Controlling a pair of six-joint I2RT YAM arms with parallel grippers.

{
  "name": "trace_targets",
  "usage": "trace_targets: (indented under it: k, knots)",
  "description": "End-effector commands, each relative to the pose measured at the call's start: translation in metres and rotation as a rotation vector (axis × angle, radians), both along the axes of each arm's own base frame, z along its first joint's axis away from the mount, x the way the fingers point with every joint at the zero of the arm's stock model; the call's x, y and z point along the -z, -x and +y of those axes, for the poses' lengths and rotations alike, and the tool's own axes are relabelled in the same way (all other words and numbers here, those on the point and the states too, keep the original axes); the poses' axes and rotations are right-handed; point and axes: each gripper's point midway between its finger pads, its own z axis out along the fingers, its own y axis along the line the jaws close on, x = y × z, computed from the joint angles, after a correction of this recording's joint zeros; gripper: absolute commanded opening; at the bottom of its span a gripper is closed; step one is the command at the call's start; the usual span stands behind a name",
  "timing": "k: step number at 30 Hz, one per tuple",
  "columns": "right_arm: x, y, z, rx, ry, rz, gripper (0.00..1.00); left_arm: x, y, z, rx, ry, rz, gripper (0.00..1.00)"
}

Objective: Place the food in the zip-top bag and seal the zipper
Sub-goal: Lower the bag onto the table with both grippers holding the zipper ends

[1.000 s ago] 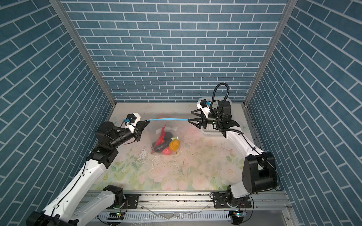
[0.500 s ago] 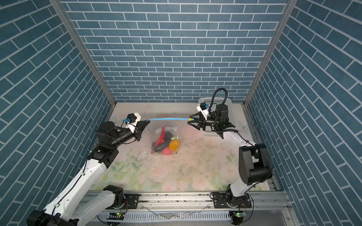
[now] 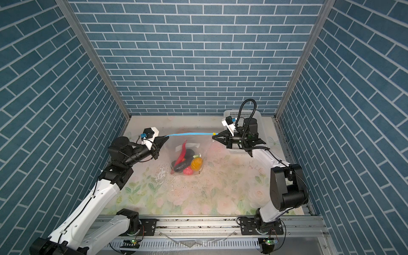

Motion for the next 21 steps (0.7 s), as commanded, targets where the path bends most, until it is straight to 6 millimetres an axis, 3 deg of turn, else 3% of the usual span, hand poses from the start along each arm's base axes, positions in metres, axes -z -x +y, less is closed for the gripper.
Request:
trace_targets:
  k: [1, 10, 16, 21]
  knots:
    - [-0.027, 0.012, 0.0, 0.001, 0.002, -0.071, 0.01, -0.019, 0.004, 0.004, -0.013, 0.013, -0.02, 0.0]
    - [-0.042, 0.05, -0.002, 0.059, 0.075, -0.048, 0.0, -0.031, 0.027, 0.01, -0.014, -0.015, 0.04, 0.0]
    - [-0.046, 0.093, -0.01, 0.13, 0.146, -0.047, 0.0, -0.037, 0.058, 0.012, 0.011, 0.036, 0.06, 0.0]
    - [-0.041, 0.131, -0.006, 0.172, 0.225, 0.002, 0.0, -0.033, 0.09, 0.009, 0.037, -0.023, 0.129, 0.0]
